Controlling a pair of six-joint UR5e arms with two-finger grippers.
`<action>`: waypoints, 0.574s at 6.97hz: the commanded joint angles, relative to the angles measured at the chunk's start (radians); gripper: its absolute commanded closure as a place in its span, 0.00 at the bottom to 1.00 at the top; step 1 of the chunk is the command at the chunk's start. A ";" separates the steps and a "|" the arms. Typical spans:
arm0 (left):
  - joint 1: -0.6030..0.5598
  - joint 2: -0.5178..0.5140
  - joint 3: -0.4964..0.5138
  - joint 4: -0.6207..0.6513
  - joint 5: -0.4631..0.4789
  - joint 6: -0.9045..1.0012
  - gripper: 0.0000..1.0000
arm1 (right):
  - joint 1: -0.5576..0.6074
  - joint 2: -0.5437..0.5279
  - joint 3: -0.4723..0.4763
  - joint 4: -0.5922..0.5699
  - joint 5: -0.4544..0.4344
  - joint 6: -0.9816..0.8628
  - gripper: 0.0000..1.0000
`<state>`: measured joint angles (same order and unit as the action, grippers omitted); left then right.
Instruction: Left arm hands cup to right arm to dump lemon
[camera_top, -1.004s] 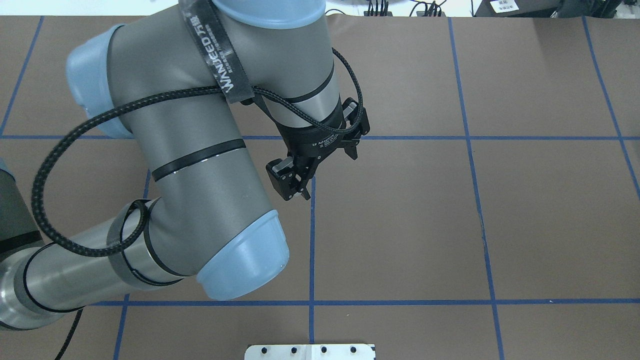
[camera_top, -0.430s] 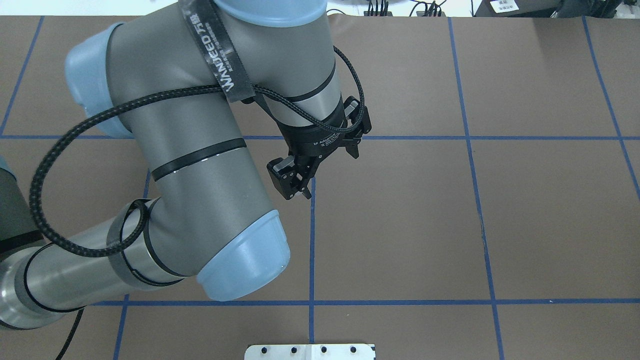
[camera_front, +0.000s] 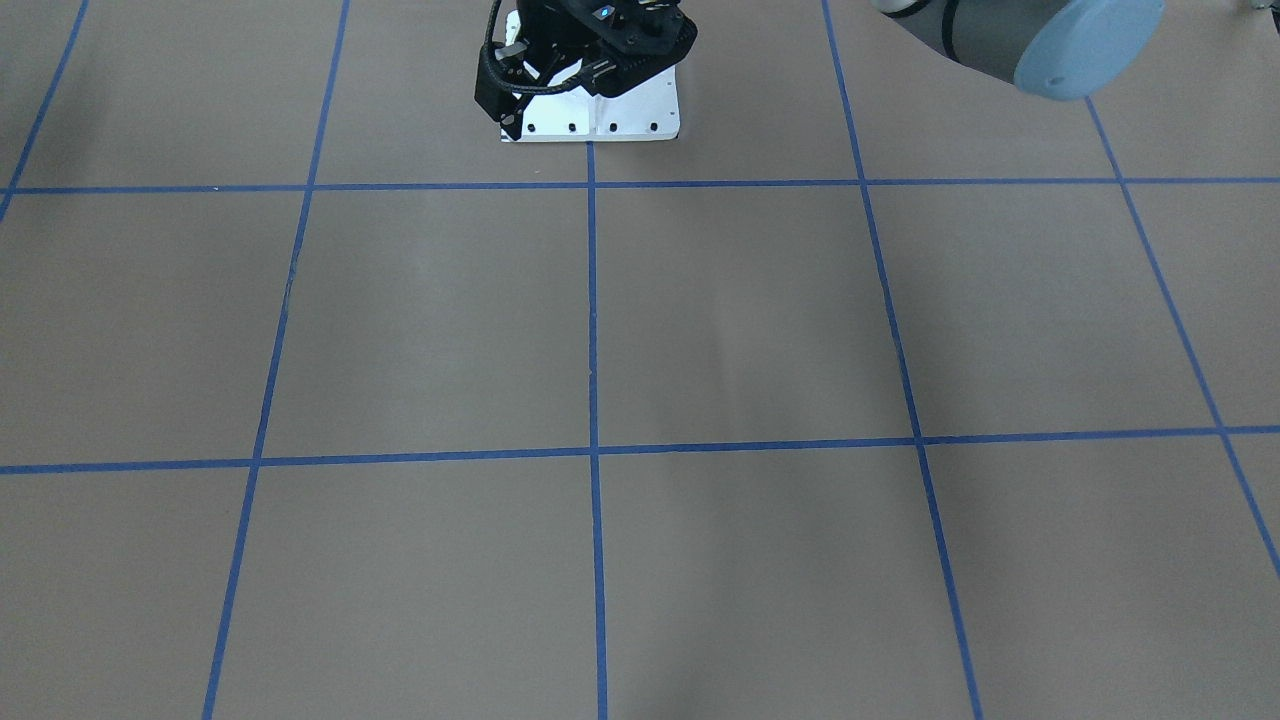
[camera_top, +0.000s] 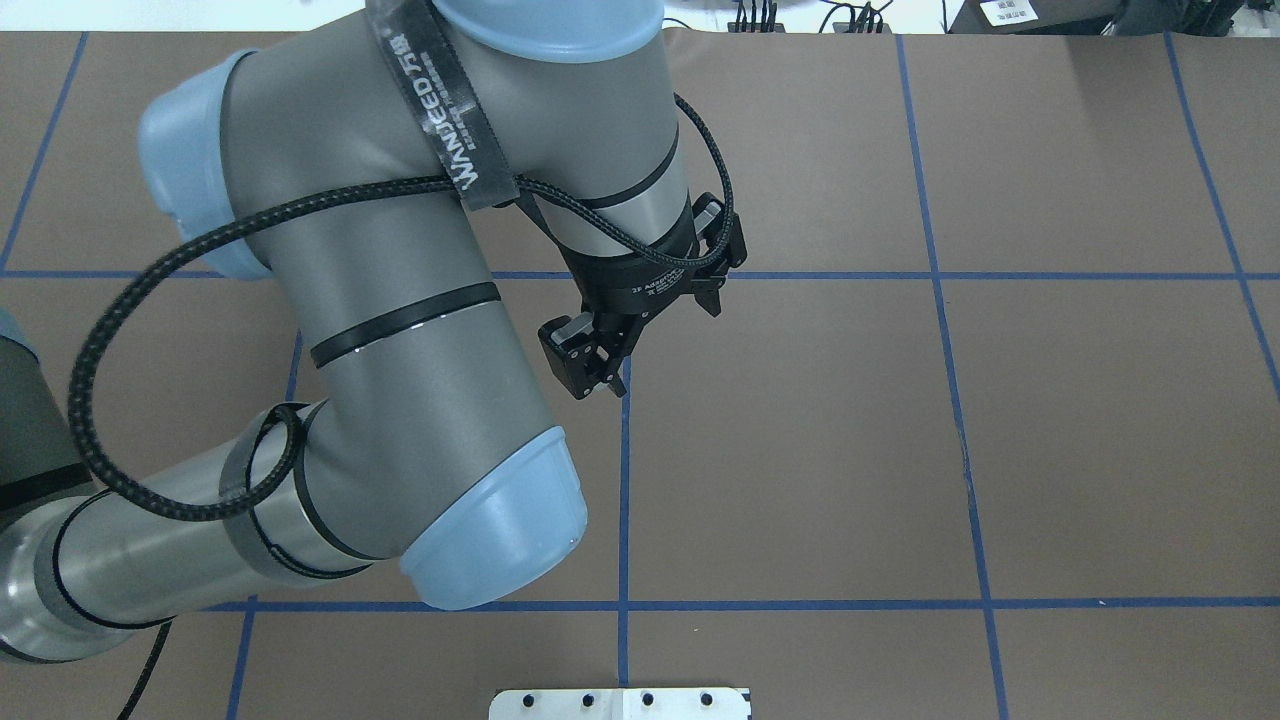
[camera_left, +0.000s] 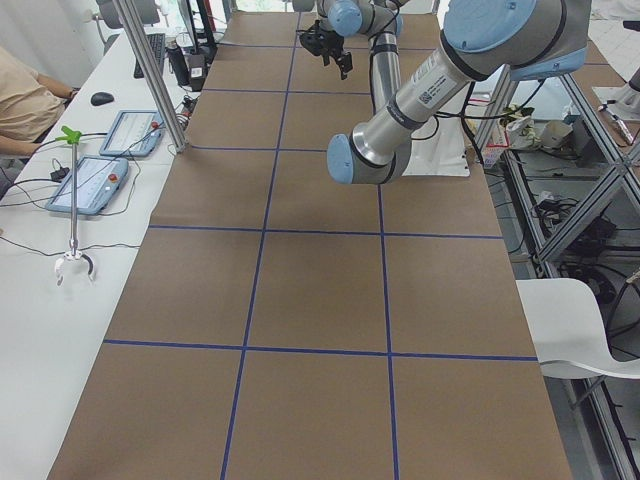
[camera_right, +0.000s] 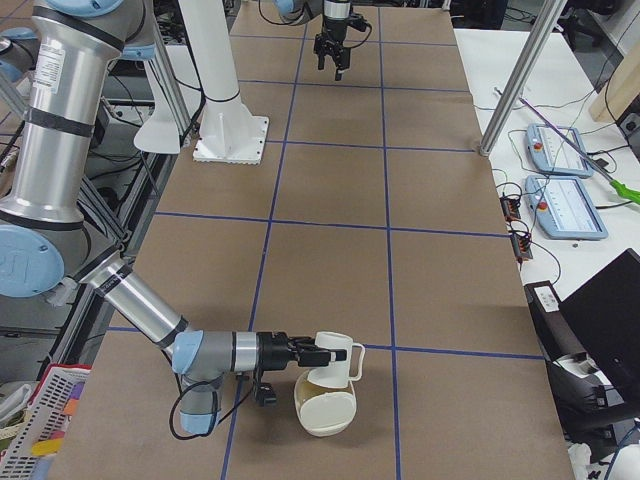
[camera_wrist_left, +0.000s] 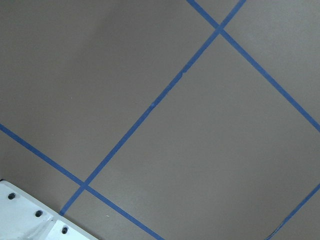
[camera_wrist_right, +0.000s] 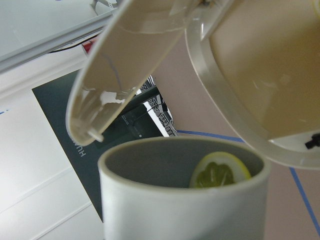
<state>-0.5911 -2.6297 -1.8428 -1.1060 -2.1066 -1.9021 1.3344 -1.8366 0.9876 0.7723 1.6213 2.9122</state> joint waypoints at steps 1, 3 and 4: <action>0.011 0.000 0.005 0.000 0.045 0.000 0.00 | 0.006 0.002 -0.007 0.039 0.003 0.124 1.00; 0.011 0.001 0.000 0.002 0.068 0.000 0.00 | 0.006 -0.009 -0.013 0.058 0.005 0.239 1.00; 0.011 0.004 0.000 0.012 0.079 0.002 0.00 | 0.006 -0.003 -0.018 0.061 0.006 0.249 1.00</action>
<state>-0.5801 -2.6281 -1.8410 -1.1023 -2.0426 -1.9021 1.3406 -1.8417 0.9747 0.8271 1.6261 3.1234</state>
